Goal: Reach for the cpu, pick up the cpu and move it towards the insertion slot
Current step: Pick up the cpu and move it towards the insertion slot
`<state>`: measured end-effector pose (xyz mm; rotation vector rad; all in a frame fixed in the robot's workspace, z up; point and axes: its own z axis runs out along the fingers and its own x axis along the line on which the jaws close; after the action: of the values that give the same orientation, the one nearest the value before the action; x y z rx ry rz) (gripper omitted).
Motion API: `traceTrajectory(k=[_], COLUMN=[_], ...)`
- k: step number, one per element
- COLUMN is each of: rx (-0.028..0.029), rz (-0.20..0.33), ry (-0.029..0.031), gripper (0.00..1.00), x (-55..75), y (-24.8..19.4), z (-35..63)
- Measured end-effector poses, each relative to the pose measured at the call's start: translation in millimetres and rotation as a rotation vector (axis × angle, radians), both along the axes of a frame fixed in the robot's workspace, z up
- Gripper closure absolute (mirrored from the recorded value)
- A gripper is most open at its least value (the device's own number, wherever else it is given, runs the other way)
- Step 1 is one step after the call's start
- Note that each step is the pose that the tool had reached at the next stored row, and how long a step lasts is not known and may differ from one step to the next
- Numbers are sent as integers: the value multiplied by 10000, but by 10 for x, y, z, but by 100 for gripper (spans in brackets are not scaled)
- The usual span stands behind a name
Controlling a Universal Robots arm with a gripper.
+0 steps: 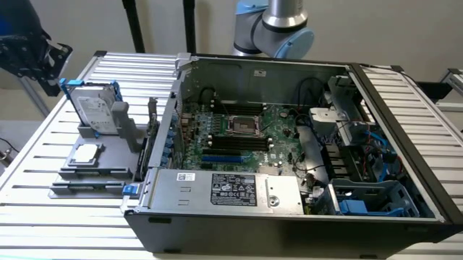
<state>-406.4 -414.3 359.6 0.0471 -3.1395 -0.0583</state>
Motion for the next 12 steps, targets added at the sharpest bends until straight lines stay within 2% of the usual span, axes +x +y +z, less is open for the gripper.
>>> traceTrajectory(k=[5,9,11,12], rx=[-6,-7,-6,-6], rz=[213,227,227,227], ry=[-2,2,5,11], gripper=[89,89,82,82], x=[5,7,9,10], y=[-8,-9,-9,-9], z=[-89,-112,-118,-121])
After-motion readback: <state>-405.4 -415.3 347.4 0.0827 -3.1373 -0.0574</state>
